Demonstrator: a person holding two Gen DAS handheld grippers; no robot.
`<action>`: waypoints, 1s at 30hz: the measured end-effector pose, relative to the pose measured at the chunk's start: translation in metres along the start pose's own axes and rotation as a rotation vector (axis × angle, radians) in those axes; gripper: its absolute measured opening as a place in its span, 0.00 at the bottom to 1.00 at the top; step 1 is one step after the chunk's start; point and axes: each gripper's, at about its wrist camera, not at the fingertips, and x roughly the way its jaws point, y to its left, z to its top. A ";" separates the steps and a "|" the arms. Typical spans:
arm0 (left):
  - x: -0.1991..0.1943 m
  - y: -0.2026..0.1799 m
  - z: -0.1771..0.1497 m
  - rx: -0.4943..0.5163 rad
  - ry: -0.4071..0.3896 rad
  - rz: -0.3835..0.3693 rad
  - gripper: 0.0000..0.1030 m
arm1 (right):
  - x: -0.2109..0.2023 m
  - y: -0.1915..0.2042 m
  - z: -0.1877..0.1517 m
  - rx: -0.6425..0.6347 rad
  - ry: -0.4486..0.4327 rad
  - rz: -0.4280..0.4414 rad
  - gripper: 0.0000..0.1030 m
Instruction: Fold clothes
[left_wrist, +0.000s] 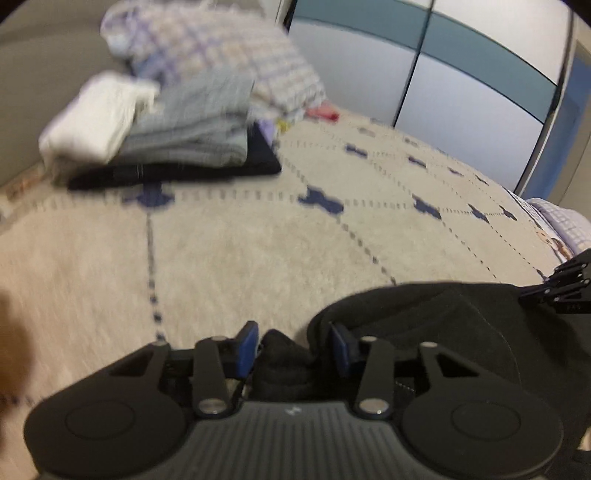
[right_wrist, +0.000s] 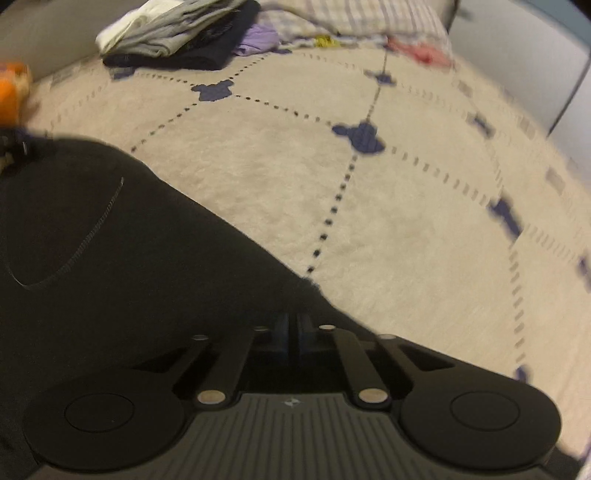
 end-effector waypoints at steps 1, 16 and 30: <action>-0.003 0.000 0.001 -0.005 -0.028 0.005 0.33 | -0.002 0.003 0.001 -0.014 -0.025 -0.036 0.02; -0.024 -0.005 0.006 -0.035 -0.166 -0.007 0.63 | -0.034 -0.002 -0.014 0.175 -0.148 -0.257 0.34; 0.001 -0.063 -0.014 0.221 0.024 -0.408 0.70 | -0.042 0.073 -0.077 0.309 -0.185 -0.028 0.36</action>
